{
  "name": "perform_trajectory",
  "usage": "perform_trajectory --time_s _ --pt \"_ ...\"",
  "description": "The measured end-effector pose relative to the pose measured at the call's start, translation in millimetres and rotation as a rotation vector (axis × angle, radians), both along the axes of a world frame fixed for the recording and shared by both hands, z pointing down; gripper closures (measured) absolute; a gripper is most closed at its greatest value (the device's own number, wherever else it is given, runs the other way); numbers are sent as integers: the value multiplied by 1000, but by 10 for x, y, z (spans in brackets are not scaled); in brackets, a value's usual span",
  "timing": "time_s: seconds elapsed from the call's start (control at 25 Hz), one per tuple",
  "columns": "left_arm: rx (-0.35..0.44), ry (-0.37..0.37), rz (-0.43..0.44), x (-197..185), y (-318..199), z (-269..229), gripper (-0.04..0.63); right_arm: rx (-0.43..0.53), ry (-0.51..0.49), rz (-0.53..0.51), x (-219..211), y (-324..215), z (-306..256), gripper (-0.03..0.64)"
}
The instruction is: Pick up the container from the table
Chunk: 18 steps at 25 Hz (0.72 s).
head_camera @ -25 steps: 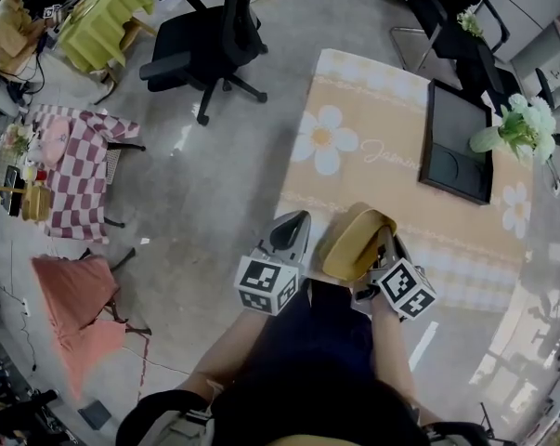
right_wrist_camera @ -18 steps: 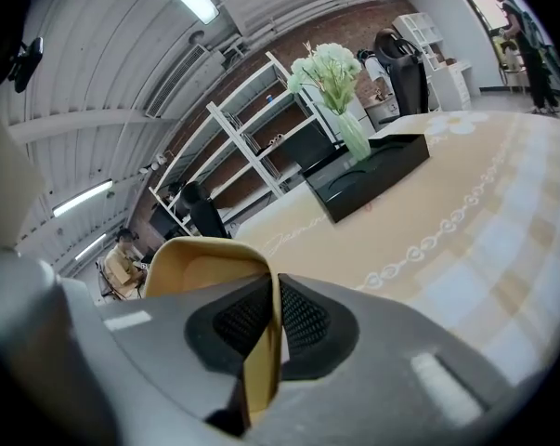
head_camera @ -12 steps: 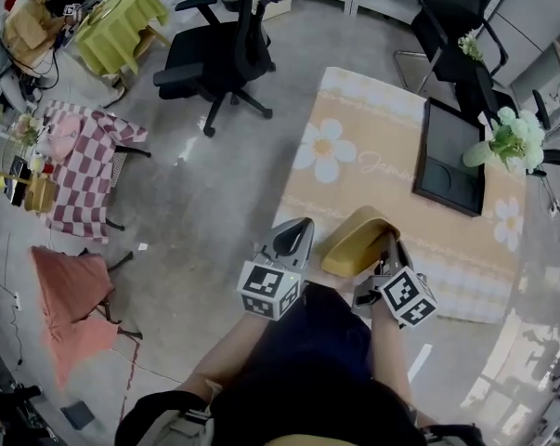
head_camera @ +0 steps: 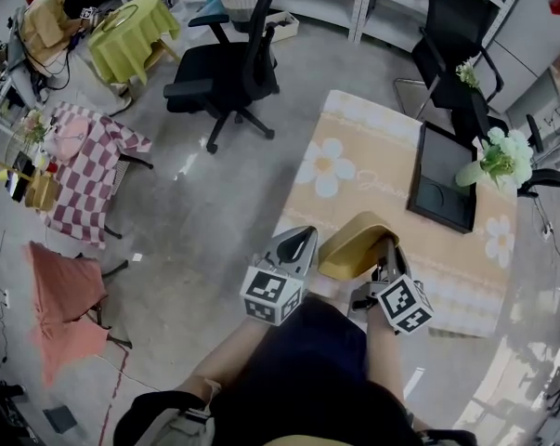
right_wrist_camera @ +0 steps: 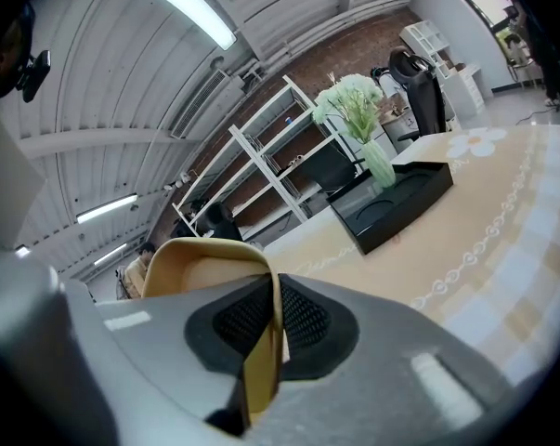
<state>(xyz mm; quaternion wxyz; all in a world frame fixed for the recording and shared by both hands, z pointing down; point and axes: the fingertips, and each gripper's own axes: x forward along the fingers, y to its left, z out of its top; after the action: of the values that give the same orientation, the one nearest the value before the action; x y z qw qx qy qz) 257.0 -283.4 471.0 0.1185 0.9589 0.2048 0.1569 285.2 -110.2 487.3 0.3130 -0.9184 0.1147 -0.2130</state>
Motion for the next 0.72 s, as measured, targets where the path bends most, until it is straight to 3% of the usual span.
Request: perform_trajectory --time_s 0.72 --pt "-6 61 13 18 36 -177 585 -9 105 21 -16 62 -294 606"
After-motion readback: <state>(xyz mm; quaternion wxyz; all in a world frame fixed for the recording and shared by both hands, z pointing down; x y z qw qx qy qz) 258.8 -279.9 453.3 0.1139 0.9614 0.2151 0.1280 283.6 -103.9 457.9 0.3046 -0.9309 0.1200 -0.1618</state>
